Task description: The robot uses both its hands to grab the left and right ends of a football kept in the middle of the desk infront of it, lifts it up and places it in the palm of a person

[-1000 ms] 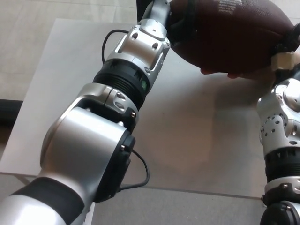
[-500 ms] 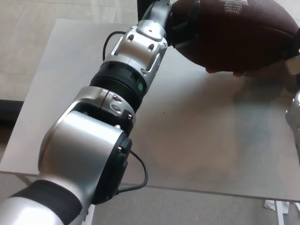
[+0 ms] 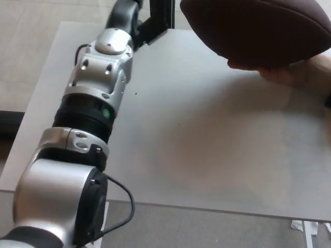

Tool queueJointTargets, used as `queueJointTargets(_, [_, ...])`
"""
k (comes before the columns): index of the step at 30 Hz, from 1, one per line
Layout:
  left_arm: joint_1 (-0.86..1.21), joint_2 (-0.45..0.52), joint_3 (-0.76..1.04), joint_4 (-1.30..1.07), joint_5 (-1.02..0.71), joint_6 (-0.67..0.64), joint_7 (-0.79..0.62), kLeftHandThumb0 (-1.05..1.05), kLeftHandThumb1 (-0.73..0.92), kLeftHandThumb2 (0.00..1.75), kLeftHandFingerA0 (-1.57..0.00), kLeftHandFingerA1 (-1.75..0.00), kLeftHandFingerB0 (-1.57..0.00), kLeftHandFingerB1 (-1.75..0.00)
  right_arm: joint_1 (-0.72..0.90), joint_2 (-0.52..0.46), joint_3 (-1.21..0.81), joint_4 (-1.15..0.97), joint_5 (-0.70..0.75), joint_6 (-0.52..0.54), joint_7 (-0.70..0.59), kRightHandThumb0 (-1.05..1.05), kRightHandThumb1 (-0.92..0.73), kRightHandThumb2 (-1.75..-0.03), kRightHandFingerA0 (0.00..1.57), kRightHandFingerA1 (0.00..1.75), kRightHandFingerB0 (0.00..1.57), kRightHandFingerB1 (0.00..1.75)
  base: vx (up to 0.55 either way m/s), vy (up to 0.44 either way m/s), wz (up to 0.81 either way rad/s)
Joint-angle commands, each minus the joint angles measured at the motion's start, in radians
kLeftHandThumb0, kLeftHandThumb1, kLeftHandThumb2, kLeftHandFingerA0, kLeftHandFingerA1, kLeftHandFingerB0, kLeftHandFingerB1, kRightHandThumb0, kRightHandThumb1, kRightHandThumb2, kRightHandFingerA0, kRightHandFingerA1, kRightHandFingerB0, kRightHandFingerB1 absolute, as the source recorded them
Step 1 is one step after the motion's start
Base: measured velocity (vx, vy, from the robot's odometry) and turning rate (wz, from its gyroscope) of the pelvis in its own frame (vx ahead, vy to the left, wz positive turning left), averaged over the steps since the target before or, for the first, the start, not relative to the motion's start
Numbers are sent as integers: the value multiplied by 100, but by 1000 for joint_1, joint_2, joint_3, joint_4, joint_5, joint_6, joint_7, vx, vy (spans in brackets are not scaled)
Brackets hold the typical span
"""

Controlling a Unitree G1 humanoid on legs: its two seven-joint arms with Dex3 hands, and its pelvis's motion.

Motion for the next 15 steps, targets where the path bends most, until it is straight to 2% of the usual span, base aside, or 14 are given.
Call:
queueJointTargets(1, [127,154,163,-305,-60,78,65,-104,75,108,-37,-86,0,0,129,-117,-127,-159,48,-10,134,-105,-87,-119,0,29,0,6,0,0,0])
queueJointTargets(3, [133,148,169,-325,-62,92,66,-104,75,108,-37,-86,0,0,139,-118,-135,-165,49,-9,139,-105,-87,-119,0,29,0,6,0,0,0])
queueJointTargets(4, [210,209,201,-459,-79,134,-2,-105,82,135,-41,-114,0,-17,188,-146,-188,-218,79,21,166,-96,-92,-75,0,0,0,3,0,0,0])
queueJointTargets(5, [295,224,332,-615,-196,146,-42,-105,83,129,0,-49,0,-23,267,-185,-259,-290,111,53,209,-105,-82,-121,0,19,0,14,0,0,0])
queueJointTargets(6, [360,250,360,-714,-218,167,-86,-105,86,130,0,-28,0,-21,307,-193,-302,-319,134,49,229,-105,-80,-120,0,15,0,14,0,0,0])
queueJointTargets(7, [393,253,373,-758,-222,158,-94,-105,92,81,0,-20,0,0,330,-197,-321,-339,138,52,237,-105,-80,-119,12,51,0,9,0,0,0])
queueJointTargets(8, [442,259,392,-821,-228,144,-107,-105,92,81,0,-20,0,0,364,-203,-349,-368,145,57,247,-105,-80,-119,12,51,0,9,0,0,0])
queueJointTargets(9, [515,261,436,-913,-261,140,-131,-105,92,75,0,-7,0,0,406,-202,-407,-422,191,111,258,-101,-91,-69,75,135,0,13,0,0,0])
queueJointTargets(10, [614,269,473,-1011,-264,109,-162,-105,92,82,0,-16,0,0,468,-197,-456,-444,194,45,282,-102,-73,-116,26,86,0,13,0,0,0])
queueJointTargets(11, [709,273,540,-1088,-282,76,-189,-104,79,129,0,-33,0,-25,515,-92,-476,-529,57,8,91,-101,-79,-78,85,83,8,26,0,0,0])
queueJointTargets(12, [800,273,614,-1169,-337,116,-227,-105,79,128,0,-41,0,-34,591,-47,-512,-576,46,-50,85,-93,-92,-69,36,32,5,23,0,0,0])
queueJointTargets(13, [1006,258,731,-1289,-325,87,-289,-105,92,78,0,-90,0,-57,718,80,-618,-689,173,-102,97,-94,-74,-109,10,20,10,29,0,0,0])
queueJointTargets(14, [1032,259,743,-1312,-328,89,-293,-105,92,78,0,-90,0,-57,739,95,-634,-703,193,-109,100,-94,-74,-109,10,20,10,29,0,0,0])
queueJointTargets(15, [1117,245,805,-1327,-344,52,-322,-105,92,79,0,-92,0,-54,818,151,-671,-762,230,-160,117,-86,-72,-108,12,29,3,36,0,0,0])
